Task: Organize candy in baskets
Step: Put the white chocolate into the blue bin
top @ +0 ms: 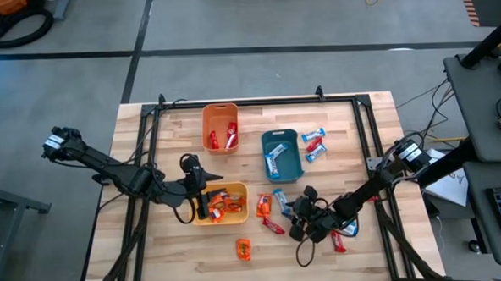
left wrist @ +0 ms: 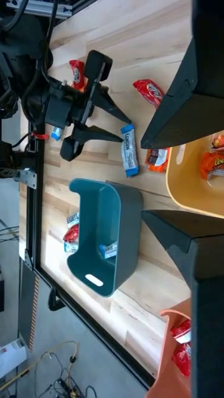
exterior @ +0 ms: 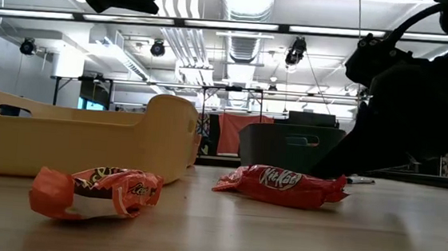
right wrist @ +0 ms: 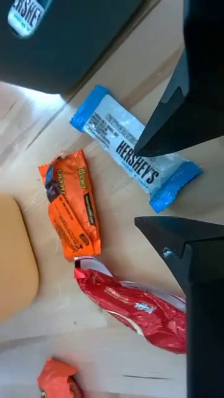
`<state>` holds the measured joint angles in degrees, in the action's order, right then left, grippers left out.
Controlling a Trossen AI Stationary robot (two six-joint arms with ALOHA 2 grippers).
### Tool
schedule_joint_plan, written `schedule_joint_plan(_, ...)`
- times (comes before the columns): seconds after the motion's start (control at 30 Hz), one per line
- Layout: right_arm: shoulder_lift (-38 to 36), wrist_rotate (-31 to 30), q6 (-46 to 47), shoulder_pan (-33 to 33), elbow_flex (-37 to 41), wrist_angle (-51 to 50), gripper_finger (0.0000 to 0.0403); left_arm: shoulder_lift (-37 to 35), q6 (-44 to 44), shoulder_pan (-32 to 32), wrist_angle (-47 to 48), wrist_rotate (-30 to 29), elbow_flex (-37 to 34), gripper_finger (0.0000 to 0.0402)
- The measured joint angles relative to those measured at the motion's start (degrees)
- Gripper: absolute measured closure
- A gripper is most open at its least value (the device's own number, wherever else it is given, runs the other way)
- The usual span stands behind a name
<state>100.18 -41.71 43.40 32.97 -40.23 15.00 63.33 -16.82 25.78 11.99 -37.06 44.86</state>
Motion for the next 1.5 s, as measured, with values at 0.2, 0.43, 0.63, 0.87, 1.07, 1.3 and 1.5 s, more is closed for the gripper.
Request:
schedule_joint_plan(0.2, 0.0, 0.9, -0.6, 0.0, 0.0, -0.1, 0.0248, 0.0, 0.0, 0.0, 0.0, 0.0, 0.0, 0.0247)
schedule_joint_plan(0.43, -0.1, 1.5, -1.0, 0.0, 0.0, -0.1, 0.0320, 0.0, 0.0, 0.0, 0.0, 0.0, 0.0, 0.0247)
schedule_joint_plan(0.63, -1.2, 3.4, -1.6, 0.0, 0.0, 0.2, 0.0313, 0.0, 0.0, 0.0, 0.0, 0.0, 0.0, 0.0247)
schedule_joint_plan(0.87, -1.7, 4.2, -10.0, -0.2, 0.0, -0.1, 0.0202, 0.0, 0.0, 0.0, 0.0, 0.0, 0.0, 0.0247)
schedule_joint_plan(1.07, -1.7, 2.5, -18.7, -1.1, 0.0, -0.1, 0.0114, 0.0, 0.0, 0.0, 0.0, 0.0, 0.0, 0.0247)
schedule_joint_plan(1.3, -1.7, 4.1, -21.0, -3.6, 0.0, -2.0, 0.0104, 0.0, 0.0, 0.0, 0.0, 0.0, 0.0, 0.0247)
schedule_joint_plan(1.5, -0.6, 6.8, -20.9, -4.4, 0.0, -1.9, 0.0137, 0.0, 0.8, 0.0, 0.0, 0.0, 0.0, 0.0247)
